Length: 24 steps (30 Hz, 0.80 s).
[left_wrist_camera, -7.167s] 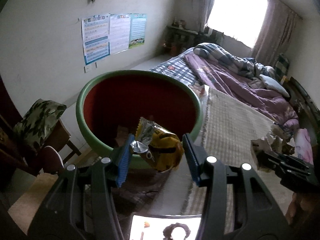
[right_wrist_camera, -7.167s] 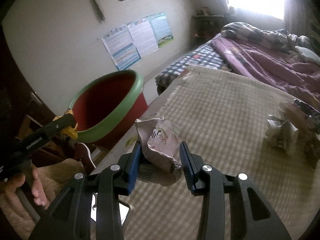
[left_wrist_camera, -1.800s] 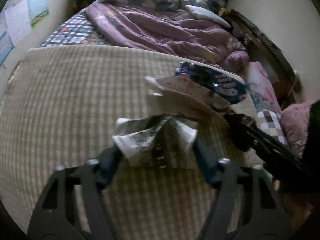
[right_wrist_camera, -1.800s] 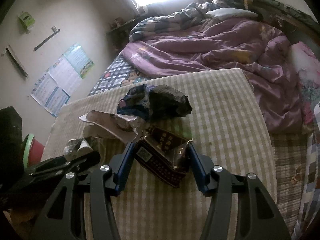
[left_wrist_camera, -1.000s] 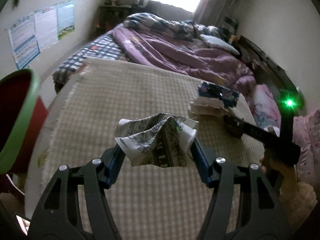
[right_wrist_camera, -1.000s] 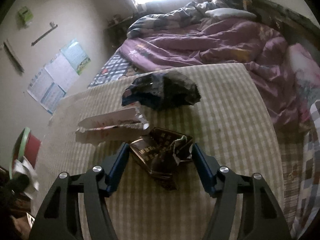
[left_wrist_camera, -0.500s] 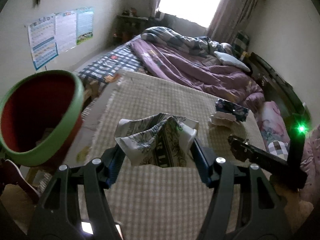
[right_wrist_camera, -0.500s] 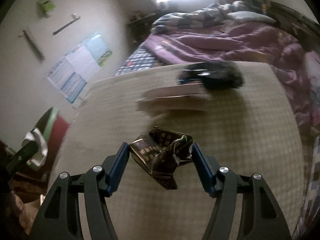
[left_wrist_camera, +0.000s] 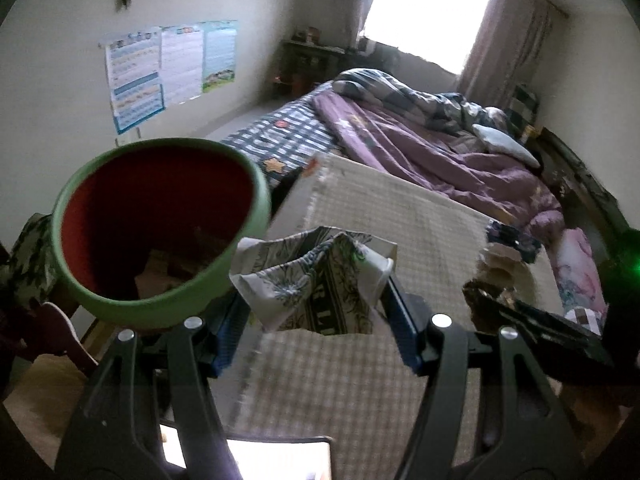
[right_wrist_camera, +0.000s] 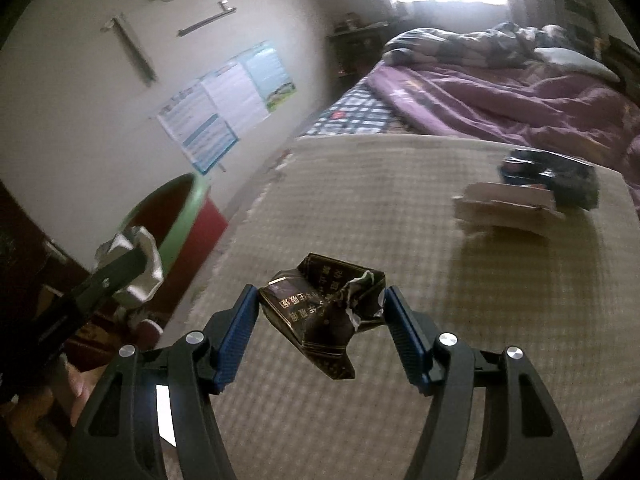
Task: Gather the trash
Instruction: 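Carry the paper bag and foil wrapper over the green basin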
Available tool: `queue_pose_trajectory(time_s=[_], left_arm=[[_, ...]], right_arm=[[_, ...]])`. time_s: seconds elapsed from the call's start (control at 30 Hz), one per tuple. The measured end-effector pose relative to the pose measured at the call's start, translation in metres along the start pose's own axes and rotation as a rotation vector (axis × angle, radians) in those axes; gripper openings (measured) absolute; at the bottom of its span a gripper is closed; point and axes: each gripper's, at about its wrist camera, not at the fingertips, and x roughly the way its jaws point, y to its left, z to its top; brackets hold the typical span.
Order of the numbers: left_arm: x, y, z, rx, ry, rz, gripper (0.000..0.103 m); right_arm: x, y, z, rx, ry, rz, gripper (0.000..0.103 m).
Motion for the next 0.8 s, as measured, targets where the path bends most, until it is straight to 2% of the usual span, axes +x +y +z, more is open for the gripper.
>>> queue_pose_trajectory(time_s=[0.37, 0.8], left_arm=[[-0.008, 0.040, 0.014, -0.045, -0.040, 0.077, 0.061], [-0.002, 0.072, 0.025, -0.071, -0.050, 0.107, 0.061]], right_arm=[[0.019, 0.047, 0.014, -0.085, 0.001, 0.072, 0.063], [0.044, 0.078, 0.025, -0.123, 0.006, 0.096, 0.063]])
